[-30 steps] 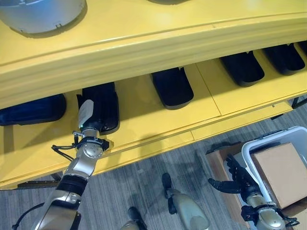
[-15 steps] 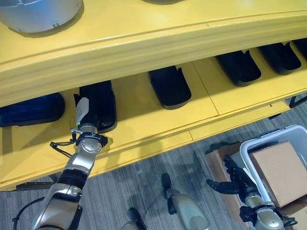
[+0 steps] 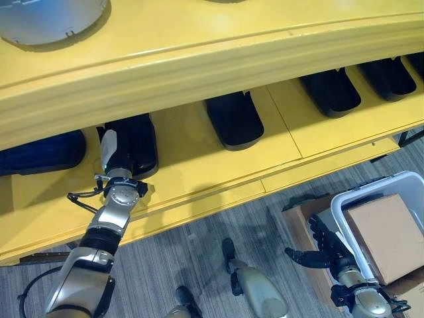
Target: Move parts from the plastic box to the shelf.
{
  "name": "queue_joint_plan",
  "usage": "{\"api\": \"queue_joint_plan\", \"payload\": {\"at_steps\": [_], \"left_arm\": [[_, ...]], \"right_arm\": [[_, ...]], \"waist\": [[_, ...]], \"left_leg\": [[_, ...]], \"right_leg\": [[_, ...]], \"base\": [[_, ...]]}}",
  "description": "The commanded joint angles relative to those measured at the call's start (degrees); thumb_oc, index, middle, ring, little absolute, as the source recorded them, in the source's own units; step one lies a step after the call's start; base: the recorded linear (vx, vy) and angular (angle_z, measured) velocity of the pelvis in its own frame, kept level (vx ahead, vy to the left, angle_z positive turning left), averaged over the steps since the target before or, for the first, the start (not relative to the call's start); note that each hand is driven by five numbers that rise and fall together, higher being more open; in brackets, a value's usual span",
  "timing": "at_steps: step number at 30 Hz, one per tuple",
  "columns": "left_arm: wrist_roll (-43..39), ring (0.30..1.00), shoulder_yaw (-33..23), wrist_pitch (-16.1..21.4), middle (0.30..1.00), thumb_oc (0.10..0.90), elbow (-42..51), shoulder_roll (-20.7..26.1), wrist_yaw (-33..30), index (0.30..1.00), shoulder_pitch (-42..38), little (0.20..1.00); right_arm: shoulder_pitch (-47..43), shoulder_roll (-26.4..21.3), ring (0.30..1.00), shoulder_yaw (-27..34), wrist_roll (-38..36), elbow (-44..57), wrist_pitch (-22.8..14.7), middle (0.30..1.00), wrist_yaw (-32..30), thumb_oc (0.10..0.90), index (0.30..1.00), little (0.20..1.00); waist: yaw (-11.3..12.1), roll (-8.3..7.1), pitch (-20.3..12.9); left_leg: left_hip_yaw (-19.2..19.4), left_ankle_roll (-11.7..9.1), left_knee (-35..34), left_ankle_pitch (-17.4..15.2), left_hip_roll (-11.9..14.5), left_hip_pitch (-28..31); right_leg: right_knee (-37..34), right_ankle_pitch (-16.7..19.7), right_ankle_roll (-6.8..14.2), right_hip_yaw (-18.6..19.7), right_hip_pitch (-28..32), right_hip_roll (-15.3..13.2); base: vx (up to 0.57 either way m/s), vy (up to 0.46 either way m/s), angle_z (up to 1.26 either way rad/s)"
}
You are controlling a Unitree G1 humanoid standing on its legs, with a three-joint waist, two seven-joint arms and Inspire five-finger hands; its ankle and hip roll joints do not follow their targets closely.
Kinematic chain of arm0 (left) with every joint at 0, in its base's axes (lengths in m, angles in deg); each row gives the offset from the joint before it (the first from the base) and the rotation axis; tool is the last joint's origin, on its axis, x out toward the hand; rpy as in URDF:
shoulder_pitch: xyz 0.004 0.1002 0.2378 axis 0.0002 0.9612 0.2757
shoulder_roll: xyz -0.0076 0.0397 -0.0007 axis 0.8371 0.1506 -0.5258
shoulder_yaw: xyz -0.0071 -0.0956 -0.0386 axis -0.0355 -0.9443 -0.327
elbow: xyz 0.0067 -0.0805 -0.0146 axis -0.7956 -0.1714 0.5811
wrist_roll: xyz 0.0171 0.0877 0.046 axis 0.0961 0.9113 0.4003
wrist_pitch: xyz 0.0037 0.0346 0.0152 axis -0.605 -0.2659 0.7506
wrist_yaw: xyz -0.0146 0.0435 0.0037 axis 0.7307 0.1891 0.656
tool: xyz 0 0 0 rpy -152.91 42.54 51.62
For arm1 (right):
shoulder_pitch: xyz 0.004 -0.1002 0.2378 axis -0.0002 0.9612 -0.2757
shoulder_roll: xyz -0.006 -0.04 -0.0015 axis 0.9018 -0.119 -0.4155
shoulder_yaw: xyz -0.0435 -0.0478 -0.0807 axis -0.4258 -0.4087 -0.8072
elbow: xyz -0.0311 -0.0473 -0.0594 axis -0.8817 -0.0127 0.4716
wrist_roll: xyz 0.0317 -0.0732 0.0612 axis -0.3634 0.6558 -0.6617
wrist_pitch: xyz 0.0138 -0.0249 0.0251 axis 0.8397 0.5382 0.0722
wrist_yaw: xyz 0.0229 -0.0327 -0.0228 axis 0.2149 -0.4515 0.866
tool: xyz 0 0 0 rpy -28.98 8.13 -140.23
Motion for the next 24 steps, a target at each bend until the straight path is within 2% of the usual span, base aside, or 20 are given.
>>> {"api": "queue_joint_plan", "payload": {"at_steps": [1,16,24], "left_arm": [[-0.87,1.000,-0.43,2.78,1.000,0.900,-0.80,3.38,-2.36,1.000,-5.00,1.000],[-1.72,1.000,1.13,2.86,1.000,0.900,-1.94,3.21,-2.53,1.000,-7.56,1.000],[-2.19,1.000,-0.20,3.97,1.000,0.900,2.42,3.42,-3.50,1.000,-6.29,1.000]], "right_arm": [[0.68,-3.95,1.000,1.36,-1.36,5.67,-4.12,1.000,-1.21,0.900,1.000,1.000],[0.82,-4.25,1.000,0.76,-1.44,5.37,-4.30,1.000,-1.21,0.900,1.000,1.000],[0.81,-4.25,1.000,1.05,-1.37,5.23,-4.55,1.000,-1.39,0.900,1.000,1.000]], "waist": [[-0.59,0.39,-2.00],[-0.95,0.40,-2.06],[-0.60,0.46,-2.01]], "left_leg": [[-2.16,-2.90,3.24,2.45,7.49,-2.99],[-1.94,-2.93,3.30,2.60,7.76,-3.15],[-2.42,-2.92,3.30,2.62,7.78,-3.04]], "right_leg": [[6.80,-7.91,9.23,1.57,0.27,-6.50],[6.77,-7.82,9.14,1.81,-0.15,-6.10],[6.79,-7.98,9.04,1.57,0.48,-6.29]], "base": [[0.00,0.000,0.00],[0.00,0.000,0.00],[0.00,0.000,0.00]]}}
